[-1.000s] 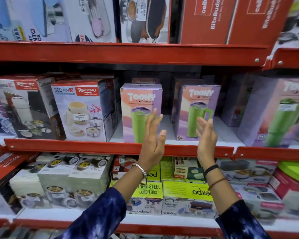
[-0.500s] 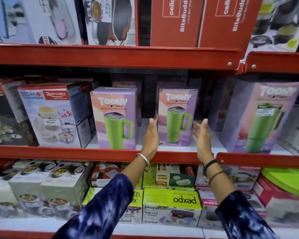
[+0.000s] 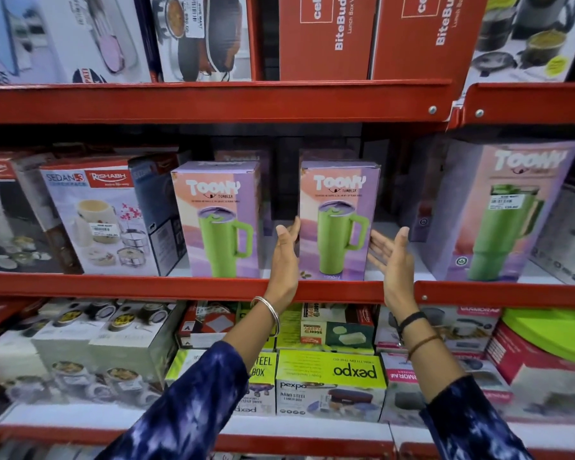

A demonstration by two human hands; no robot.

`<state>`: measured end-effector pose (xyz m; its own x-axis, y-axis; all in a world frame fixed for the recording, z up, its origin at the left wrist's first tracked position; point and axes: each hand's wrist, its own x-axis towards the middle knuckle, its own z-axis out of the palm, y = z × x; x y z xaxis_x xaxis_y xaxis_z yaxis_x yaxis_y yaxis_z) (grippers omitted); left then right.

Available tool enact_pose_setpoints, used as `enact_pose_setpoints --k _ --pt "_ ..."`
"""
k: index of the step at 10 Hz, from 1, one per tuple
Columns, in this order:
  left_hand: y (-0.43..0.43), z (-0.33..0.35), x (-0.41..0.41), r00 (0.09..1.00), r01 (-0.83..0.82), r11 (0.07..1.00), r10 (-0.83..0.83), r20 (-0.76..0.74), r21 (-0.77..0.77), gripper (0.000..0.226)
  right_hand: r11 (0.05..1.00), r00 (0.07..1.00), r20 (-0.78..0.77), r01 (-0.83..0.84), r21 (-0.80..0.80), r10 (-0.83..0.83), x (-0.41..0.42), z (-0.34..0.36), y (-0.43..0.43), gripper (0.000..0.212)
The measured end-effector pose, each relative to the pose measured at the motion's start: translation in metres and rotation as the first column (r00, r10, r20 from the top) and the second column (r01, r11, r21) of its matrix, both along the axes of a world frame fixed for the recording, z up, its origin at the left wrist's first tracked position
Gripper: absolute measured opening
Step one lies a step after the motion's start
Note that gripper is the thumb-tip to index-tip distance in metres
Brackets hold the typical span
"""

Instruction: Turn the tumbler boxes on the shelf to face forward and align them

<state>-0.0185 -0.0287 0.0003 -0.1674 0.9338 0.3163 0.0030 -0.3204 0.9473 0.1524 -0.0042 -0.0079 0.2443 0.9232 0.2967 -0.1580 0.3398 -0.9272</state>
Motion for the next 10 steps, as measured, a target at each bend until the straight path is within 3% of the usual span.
enact_pose_setpoints --k 7,8,9,10 --pt "-0.030 -0.005 -0.002 0.999 -0.001 1.000 0.002 -0.032 0.015 0.071 1.000 1.000 0.023 0.002 0.019 -0.003 -0.002 -0.003 -0.028 0.060" --pt "-0.034 -0.005 -0.004 0.998 -0.026 0.996 0.030 -0.047 0.083 0.057 0.984 0.980 0.111 0.157 0.084 -0.166 -0.006 -0.005 -0.029 0.057" --pt "-0.039 0.011 -0.014 0.991 -0.070 0.960 0.098 -0.091 0.273 0.051 0.904 0.924 0.165 0.278 0.326 -0.344 -0.009 0.013 -0.030 0.042" --pt "-0.045 0.052 -0.031 0.965 -0.100 0.866 0.205 -0.165 0.489 0.046 0.788 0.872 0.231 0.240 0.567 -0.431 -0.021 0.059 -0.037 0.042"
